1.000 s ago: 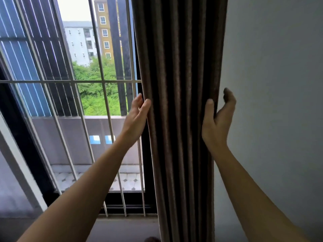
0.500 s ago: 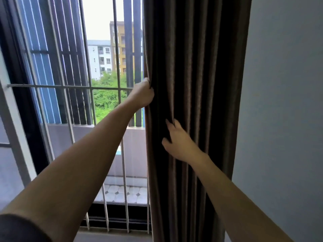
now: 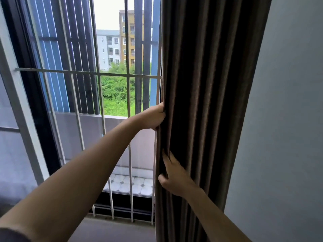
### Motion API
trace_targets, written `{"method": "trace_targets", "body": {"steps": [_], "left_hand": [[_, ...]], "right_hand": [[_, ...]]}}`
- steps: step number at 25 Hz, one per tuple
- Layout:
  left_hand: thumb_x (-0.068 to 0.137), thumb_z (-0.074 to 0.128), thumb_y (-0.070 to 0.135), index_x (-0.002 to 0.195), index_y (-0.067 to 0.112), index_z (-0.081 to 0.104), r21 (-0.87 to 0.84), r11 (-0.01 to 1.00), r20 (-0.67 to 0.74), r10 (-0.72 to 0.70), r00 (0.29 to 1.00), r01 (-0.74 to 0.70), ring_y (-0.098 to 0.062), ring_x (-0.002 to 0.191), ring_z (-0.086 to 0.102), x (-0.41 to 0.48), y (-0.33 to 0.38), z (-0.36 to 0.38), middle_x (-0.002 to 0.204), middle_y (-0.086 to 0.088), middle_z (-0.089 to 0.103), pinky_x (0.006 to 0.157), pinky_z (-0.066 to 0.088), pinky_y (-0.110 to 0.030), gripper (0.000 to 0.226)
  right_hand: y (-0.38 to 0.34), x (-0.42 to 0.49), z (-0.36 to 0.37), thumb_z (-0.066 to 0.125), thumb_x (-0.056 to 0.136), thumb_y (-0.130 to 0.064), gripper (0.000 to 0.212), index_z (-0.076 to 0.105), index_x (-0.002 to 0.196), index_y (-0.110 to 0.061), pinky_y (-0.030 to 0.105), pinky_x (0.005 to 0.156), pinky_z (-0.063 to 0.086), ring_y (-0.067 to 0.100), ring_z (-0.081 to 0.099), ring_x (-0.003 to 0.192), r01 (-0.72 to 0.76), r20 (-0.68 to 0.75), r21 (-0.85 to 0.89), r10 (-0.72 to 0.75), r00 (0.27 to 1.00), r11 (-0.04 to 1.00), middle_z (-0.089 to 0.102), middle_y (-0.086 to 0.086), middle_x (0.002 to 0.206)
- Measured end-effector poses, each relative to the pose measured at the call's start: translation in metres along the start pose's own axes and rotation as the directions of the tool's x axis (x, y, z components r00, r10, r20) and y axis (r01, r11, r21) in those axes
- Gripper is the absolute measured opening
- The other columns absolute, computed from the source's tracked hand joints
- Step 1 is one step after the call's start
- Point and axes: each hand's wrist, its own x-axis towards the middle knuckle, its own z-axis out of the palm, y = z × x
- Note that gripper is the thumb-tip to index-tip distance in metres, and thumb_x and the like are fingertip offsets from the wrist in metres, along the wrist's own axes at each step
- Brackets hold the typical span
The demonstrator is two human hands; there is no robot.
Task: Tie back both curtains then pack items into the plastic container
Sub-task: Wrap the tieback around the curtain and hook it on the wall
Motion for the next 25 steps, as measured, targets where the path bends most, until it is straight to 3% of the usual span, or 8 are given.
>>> {"method": "trace_targets", "body": {"steps": [10, 14, 18, 19, 20, 22, 23, 25], "left_hand": [[0.085, 0.038, 0.008, 0.096, 0.015, 0.049, -0.151, 0.989, 0.134, 0.025, 0.991, -0.004, -0.012, 0.067, 0.062, -0.002, 0.025, 0.007, 0.084, -0.006, 0.056, 0.056, 0.053, -0.025, 0.018], [0.093, 0.051, 0.036, 0.116, 0.019, 0.046, 0.03, 0.996, 0.079, 0.081, 0.994, -0.083, -0.007, 0.071, 0.064, -0.004, 0.031, 0.016, 0.087, 0.004, 0.059, 0.052, 0.053, -0.018, 0.029], [0.095, 0.038, 0.025, 0.121, 0.0, 0.047, 0.117, 0.993, -0.042, 0.027, 0.999, -0.022, -0.013, 0.059, 0.055, -0.002, 0.032, 0.014, 0.073, -0.002, 0.052, 0.041, 0.045, -0.015, 0.037], [0.095, 0.037, 0.021, 0.113, -0.001, 0.05, 0.109, 0.994, -0.052, 0.01, 0.999, -0.004, -0.012, 0.056, 0.051, -0.002, 0.033, 0.012, 0.07, -0.002, 0.048, 0.039, 0.042, -0.015, 0.032], [0.093, 0.038, 0.018, 0.101, 0.002, 0.054, 0.089, 0.996, -0.059, -0.002, 0.998, 0.008, -0.011, 0.055, 0.05, -0.003, 0.033, 0.009, 0.069, -0.001, 0.047, 0.04, 0.042, -0.015, 0.024], [0.091, 0.039, 0.013, 0.078, 0.014, 0.05, 0.028, 1.0, -0.088, -0.002, 0.996, 0.005, -0.01, 0.053, 0.051, -0.005, 0.036, 0.002, 0.068, 0.0, 0.049, 0.043, 0.044, -0.018, 0.017], [0.09, 0.039, 0.012, 0.074, 0.017, 0.049, -0.002, 1.0, -0.106, 0.008, 0.994, -0.008, -0.009, 0.051, 0.053, -0.005, 0.037, -0.002, 0.068, 0.0, 0.05, 0.043, 0.045, -0.019, 0.019], [0.089, 0.037, 0.01, 0.074, 0.016, 0.05, -0.035, 0.999, -0.115, 0.023, 0.993, -0.027, -0.009, 0.048, 0.054, -0.003, 0.042, -0.008, 0.067, -0.002, 0.051, 0.044, 0.045, -0.02, 0.021]], "right_hand": [[0.017, -0.003, 0.023, 0.048, 0.088, -0.029, 0.069, 0.016, 0.148, -0.02, 0.037, 0.114, 0.028, 0.024, 0.025, 0.141, -0.03, 0.106, -0.133, 0.044, 0.993, 0.991, 0.003, -0.002, 0.16], [0.016, -0.002, 0.019, 0.049, 0.088, -0.032, 0.066, 0.021, 0.146, -0.02, 0.039, 0.112, 0.03, 0.026, 0.029, 0.138, -0.043, 0.137, -0.164, 0.066, 0.988, 0.986, 0.014, 0.001, 0.157], [0.012, -0.006, -0.005, 0.054, 0.084, -0.036, 0.054, 0.045, 0.134, -0.022, 0.038, 0.107, 0.035, 0.026, 0.038, 0.13, -0.004, 0.219, -0.202, 0.049, 0.974, 0.979, 0.042, 0.005, 0.139], [0.011, -0.007, -0.014, 0.055, 0.083, -0.035, 0.045, 0.055, 0.126, -0.023, 0.036, 0.105, 0.037, 0.023, 0.038, 0.128, 0.022, 0.145, -0.16, 0.001, 0.989, 0.987, 0.048, 0.005, 0.134], [0.01, -0.006, -0.024, 0.055, 0.082, -0.032, 0.035, 0.063, 0.115, -0.024, 0.034, 0.106, 0.037, 0.021, 0.038, 0.128, 0.067, -0.054, -0.12, -0.074, 0.996, 0.99, 0.051, 0.006, 0.132], [0.006, -0.001, -0.047, 0.058, 0.08, -0.026, 0.022, 0.068, 0.099, -0.02, 0.031, 0.111, 0.031, 0.02, 0.035, 0.131, 0.111, -0.502, -0.108, -0.15, 0.852, 0.988, 0.046, 0.009, 0.138], [0.003, 0.005, -0.059, 0.062, 0.08, -0.022, 0.021, 0.067, 0.101, -0.019, 0.03, 0.113, 0.027, 0.021, 0.03, 0.135, 0.101, -0.637, -0.095, -0.138, 0.759, 0.99, 0.038, 0.011, 0.144], [-0.007, 0.02, -0.08, 0.065, 0.081, -0.018, 0.032, 0.062, 0.113, -0.017, 0.034, 0.116, 0.021, 0.027, 0.018, 0.142, 0.035, -0.71, -0.064, -0.07, 0.701, 0.997, 0.018, 0.014, 0.153]]}}
